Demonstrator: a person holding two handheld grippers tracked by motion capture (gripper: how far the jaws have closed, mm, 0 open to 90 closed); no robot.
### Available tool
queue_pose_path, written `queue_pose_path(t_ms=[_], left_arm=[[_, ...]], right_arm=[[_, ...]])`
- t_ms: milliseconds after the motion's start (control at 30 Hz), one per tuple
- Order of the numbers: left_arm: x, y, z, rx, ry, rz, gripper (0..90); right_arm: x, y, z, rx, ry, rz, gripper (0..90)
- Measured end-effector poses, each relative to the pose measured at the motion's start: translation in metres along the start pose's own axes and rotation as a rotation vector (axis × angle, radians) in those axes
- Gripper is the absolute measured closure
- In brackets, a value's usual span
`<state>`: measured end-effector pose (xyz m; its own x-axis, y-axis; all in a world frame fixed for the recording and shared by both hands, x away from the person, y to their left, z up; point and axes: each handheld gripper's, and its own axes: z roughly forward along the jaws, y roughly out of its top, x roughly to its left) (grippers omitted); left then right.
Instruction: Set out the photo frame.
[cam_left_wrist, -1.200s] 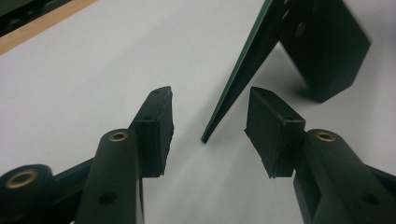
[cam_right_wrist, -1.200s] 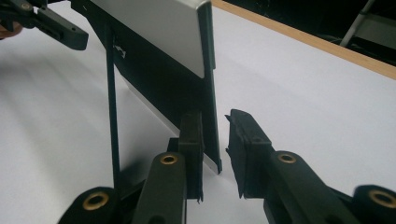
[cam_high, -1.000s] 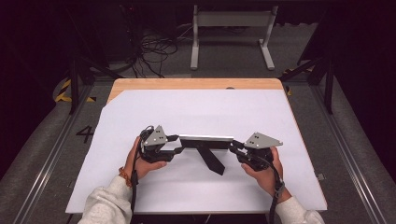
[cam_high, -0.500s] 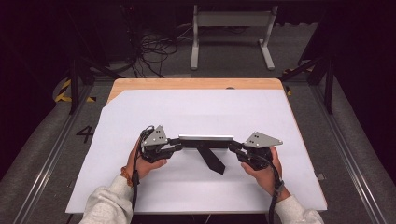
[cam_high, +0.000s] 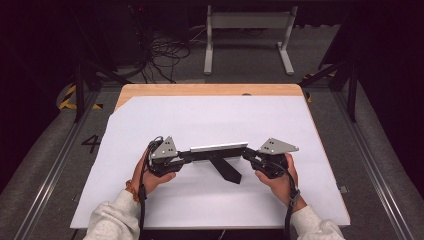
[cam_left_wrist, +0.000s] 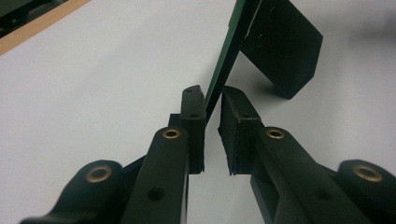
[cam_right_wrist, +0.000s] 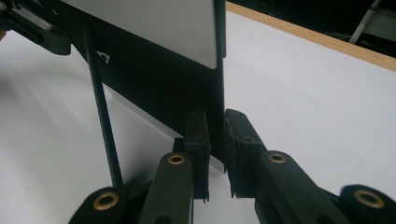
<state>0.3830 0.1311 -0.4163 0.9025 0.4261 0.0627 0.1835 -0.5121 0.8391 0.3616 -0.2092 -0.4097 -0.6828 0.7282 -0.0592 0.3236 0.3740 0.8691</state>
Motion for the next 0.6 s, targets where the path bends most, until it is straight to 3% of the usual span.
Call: queue_pose_path(t_ms=[600], left_arm=[[-0.011,0.003,-0.007,0.021,0.026,0.039,80.7]], right_arm=[[-0.002,0.003,0.01,0.009,0.002,0.014,80.5]])
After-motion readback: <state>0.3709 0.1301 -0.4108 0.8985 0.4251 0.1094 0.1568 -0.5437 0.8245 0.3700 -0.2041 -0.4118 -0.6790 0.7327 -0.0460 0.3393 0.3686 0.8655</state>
